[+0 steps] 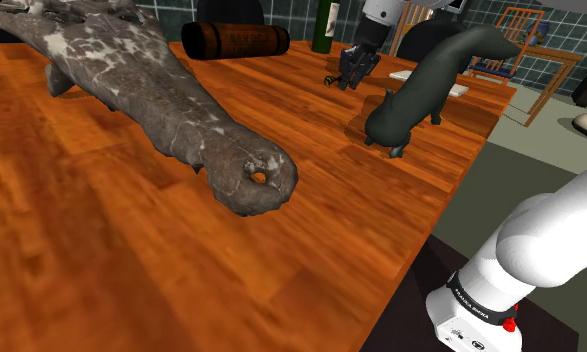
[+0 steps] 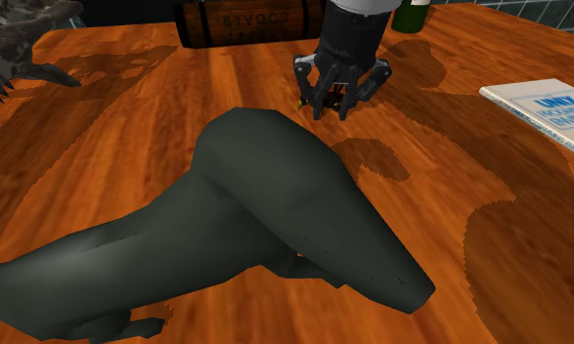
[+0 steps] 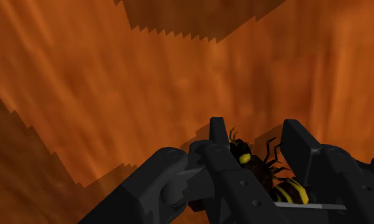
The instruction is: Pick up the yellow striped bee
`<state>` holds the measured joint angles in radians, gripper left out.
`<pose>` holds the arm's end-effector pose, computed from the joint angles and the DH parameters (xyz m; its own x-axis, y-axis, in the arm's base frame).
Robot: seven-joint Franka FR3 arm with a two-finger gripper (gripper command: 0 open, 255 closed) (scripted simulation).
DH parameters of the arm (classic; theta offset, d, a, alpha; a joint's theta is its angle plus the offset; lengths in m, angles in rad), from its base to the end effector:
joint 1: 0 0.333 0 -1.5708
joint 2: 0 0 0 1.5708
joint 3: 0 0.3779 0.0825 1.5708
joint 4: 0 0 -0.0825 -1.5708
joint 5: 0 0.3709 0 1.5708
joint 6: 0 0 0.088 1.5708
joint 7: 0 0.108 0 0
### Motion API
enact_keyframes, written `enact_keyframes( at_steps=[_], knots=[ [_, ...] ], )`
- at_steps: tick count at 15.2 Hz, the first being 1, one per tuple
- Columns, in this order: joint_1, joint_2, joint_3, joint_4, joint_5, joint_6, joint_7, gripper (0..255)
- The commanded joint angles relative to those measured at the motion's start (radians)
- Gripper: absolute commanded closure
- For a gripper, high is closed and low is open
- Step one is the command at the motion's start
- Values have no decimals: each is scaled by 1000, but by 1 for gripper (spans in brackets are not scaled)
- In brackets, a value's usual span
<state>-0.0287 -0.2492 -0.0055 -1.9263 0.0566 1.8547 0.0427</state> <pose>0.4699 -0.0120 0.6716 0.9805 -0.0921 0.1736 -0.0819 -0.9945 -0.0651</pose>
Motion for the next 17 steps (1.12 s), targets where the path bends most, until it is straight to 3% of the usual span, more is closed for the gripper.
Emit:
enact_keyframes(
  at_steps=[1, 17],
  knots=[
    [2, 5, 2, 12, 1, -15, 2, 255],
    [1, 54, 0, 257, -1, -211, 12, 255]
  ],
)
